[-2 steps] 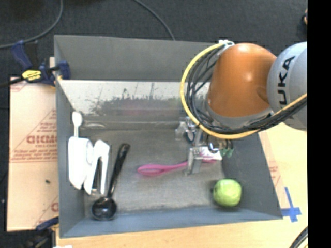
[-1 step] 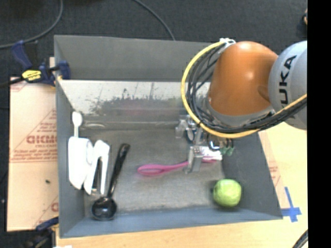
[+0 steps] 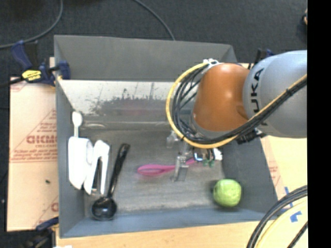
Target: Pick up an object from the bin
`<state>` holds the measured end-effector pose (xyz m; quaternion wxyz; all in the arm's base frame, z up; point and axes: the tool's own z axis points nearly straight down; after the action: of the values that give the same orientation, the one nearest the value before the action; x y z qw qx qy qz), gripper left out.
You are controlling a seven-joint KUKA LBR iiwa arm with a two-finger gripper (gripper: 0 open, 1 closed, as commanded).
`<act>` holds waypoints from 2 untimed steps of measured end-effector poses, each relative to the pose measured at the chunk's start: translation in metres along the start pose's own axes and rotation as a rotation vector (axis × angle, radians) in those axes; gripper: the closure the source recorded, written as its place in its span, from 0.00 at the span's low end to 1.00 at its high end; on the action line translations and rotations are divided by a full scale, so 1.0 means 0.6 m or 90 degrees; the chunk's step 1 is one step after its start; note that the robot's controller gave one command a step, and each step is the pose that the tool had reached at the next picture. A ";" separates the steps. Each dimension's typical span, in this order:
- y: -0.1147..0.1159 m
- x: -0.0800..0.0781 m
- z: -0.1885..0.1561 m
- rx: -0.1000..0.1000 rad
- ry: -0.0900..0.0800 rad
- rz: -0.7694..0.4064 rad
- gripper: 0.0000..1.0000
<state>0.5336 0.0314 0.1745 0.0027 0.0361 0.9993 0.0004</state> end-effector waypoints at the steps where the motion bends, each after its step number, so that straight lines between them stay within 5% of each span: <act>1: 0.015 0.018 0.057 0.000 0.005 0.028 0.00; 2: 0.066 0.045 0.140 -0.001 -0.001 0.056 1.00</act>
Offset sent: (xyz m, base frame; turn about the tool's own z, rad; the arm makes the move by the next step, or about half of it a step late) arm -0.0241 0.0416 -0.0842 0.0885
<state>0.5101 0.0730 0.0902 0.0034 0.0797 0.9968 0.0012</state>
